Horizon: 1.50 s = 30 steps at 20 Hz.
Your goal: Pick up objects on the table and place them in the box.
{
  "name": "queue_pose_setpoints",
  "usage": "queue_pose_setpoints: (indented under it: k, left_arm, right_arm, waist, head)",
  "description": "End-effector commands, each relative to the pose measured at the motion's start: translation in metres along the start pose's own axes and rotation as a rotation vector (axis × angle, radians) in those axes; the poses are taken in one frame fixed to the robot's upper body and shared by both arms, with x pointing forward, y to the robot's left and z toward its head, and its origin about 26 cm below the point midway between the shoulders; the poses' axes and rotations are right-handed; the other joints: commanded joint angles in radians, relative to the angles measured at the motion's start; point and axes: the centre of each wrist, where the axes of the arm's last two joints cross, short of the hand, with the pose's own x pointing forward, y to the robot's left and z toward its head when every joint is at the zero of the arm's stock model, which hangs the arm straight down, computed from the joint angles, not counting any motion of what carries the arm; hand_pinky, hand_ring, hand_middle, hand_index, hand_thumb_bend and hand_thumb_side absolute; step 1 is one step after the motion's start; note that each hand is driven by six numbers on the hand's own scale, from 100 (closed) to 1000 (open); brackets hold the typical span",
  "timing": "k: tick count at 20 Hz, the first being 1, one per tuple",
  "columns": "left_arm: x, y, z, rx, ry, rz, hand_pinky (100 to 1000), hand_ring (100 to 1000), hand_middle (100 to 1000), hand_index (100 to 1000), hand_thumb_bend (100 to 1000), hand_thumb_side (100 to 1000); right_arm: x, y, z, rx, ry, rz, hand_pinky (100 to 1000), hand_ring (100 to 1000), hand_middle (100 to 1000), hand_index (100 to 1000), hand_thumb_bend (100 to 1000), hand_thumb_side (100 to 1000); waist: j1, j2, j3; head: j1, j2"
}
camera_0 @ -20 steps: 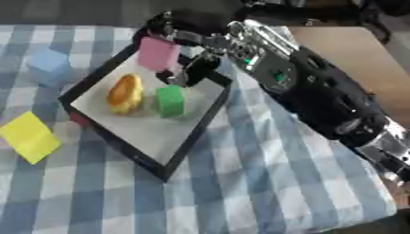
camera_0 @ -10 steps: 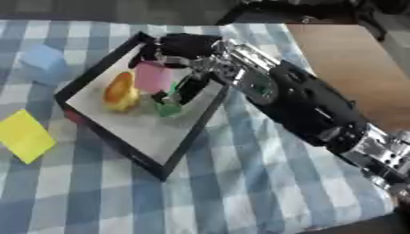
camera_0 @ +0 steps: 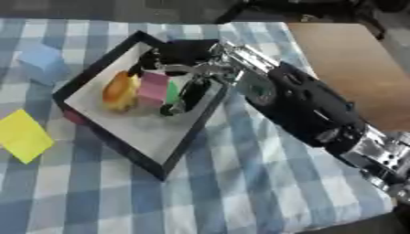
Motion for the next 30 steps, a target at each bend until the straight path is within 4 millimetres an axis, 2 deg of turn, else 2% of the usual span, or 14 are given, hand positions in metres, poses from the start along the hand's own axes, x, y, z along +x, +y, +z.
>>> queue_pose_setpoints:
  k: [1, 2, 3, 6, 9, 10, 11, 12, 13, 15, 19, 21, 24, 30]
  left_arm:
    - [0.007, 0.001, -0.006, -0.013, -0.036, -0.003, 838, 747, 700, 862, 100, 697]
    - [0.007, 0.001, -0.006, -0.014, -0.035, -0.003, 838, 747, 700, 862, 100, 696]
    - [0.007, 0.001, -0.006, -0.014, -0.035, -0.003, 838, 747, 700, 862, 100, 696]
    - [0.007, 0.001, -0.006, -0.016, -0.036, -0.002, 839, 747, 699, 862, 100, 696]
    - [0.006, 0.002, -0.005, -0.017, -0.033, -0.006, 839, 746, 697, 862, 100, 702]
    - [0.006, 0.002, -0.004, -0.016, -0.033, -0.008, 839, 746, 697, 861, 100, 695]
    - [0.006, 0.003, -0.004, -0.014, -0.034, -0.011, 839, 747, 698, 861, 100, 693]
    - [0.006, 0.003, -0.004, -0.012, -0.037, -0.014, 839, 747, 698, 861, 100, 693]
    - [0.006, 0.004, -0.004, -0.007, -0.039, -0.019, 839, 748, 700, 862, 100, 690]
    - [0.006, 0.007, -0.005, 0.011, -0.042, -0.030, 839, 749, 702, 861, 100, 689]
    - [0.004, 0.010, -0.002, 0.033, -0.029, -0.043, 839, 748, 702, 862, 100, 691]
    - [0.004, 0.009, 0.000, 0.021, -0.018, -0.044, 839, 747, 701, 862, 100, 692]
    - [0.003, 0.007, 0.002, -0.004, -0.005, -0.041, 838, 745, 699, 863, 100, 694]
    - [0.000, 0.003, 0.010, -0.070, 0.043, -0.043, 839, 768, 718, 864, 100, 704]
  right_arm:
    - [-0.004, -0.014, 0.009, -0.019, -0.006, 0.032, 935, 921, 802, 974, 438, 232]
    - [-0.004, -0.014, 0.010, -0.019, -0.012, 0.026, 940, 922, 804, 976, 435, 220]
    - [-0.005, -0.015, 0.011, -0.019, -0.018, 0.020, 947, 924, 808, 979, 412, 115]
    - [-0.005, -0.018, 0.014, -0.028, -0.025, -0.004, 953, 922, 812, 981, 422, 193]
    - [-0.005, -0.024, 0.019, -0.072, -0.023, -0.030, 932, 902, 794, 969, 361, 192]
    - [-0.003, -0.029, 0.022, -0.098, -0.022, -0.038, 925, 898, 787, 965, 414, 109]
    - [-0.002, -0.036, 0.027, -0.136, -0.016, -0.045, 914, 894, 783, 959, 418, 115]
    - [0.000, -0.044, 0.033, -0.178, -0.007, -0.051, 911, 892, 782, 957, 419, 114]
    - [0.002, -0.055, 0.041, -0.241, 0.008, -0.061, 890, 880, 771, 940, 268, 100]
    - [0.010, -0.075, 0.061, -0.379, 0.022, -0.107, 878, 865, 747, 909, 100, 100]
    - [0.031, -0.108, 0.106, -0.623, 0.000, -0.283, 873, 855, 691, 854, 100, 100]
    - [0.033, -0.117, 0.129, -0.712, -0.009, -0.372, 873, 856, 688, 852, 100, 279]
    - [0.023, -0.116, 0.158, -0.815, 0.003, -0.481, 872, 855, 680, 845, 100, 410]
    - [0.002, -0.088, 0.203, -0.983, 0.054, -0.637, 879, 859, 681, 850, 100, 359]
  waist:
    - [0.004, 0.002, -0.003]
    - [0.005, 0.001, -0.003]
    - [0.006, 0.001, -0.004]
    - [0.008, 0.000, -0.005]
    - [0.010, -0.002, -0.008]
    - [0.010, -0.003, -0.010]
    - [0.010, -0.005, -0.012]
    - [0.011, -0.007, -0.014]
    - [0.011, -0.010, -0.017]
    - [0.013, -0.016, -0.024]
    - [0.019, -0.027, -0.045]
    - [0.023, -0.032, -0.060]
    - [0.031, -0.037, -0.083]
    - [0.053, -0.037, -0.136]
  head:
    - [0.001, -0.001]
    - [0.001, -0.001]
    - [0.001, -0.001]
    - [-0.001, -0.001]
    - [0.000, -0.001]
    - [0.001, -0.001]
    - [0.004, -0.001]
    - [0.006, -0.001]
    - [0.009, -0.001]
    - [0.016, -0.001]
    - [0.047, -0.001]
    - [0.079, -0.001]
    - [0.127, -0.001]
    - [0.219, -0.001]
